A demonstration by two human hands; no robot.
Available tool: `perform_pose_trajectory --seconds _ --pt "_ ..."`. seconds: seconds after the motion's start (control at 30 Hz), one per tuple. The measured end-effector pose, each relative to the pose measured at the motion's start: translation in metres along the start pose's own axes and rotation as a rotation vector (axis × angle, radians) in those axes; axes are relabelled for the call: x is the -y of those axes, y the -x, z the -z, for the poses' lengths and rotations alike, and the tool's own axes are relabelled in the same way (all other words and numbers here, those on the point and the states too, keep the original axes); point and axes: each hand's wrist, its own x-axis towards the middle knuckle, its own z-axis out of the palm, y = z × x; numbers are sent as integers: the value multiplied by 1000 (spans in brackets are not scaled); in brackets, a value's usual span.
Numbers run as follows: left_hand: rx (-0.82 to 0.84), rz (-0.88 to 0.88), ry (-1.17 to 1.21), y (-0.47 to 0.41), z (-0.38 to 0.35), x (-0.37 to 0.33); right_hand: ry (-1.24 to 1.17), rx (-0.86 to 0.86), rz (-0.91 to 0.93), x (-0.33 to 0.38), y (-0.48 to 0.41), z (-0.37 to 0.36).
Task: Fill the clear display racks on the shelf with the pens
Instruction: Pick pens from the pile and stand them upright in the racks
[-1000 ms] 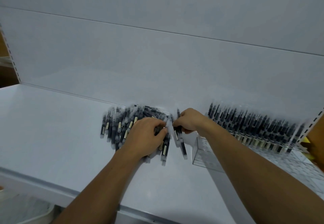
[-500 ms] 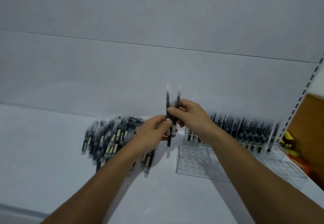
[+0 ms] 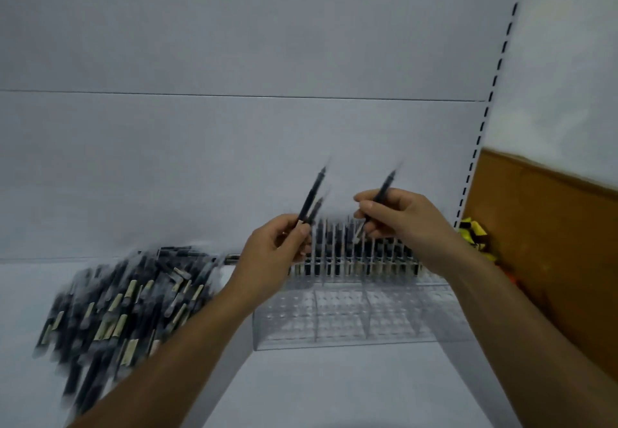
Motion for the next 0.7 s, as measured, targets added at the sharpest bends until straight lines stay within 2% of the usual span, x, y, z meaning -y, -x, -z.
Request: perform_pose_trajectory --seconds 0.23,0.43,0.7 --pt "96 67 124 -15 -58 -8 -50 -112 8 -27 10 76" --pt "234 134 116 -22 -96 -4 111 -330 121 -53 7 107" --pt "206 148 147 -20 -99 3 354 -427 179 -77 -1 116"
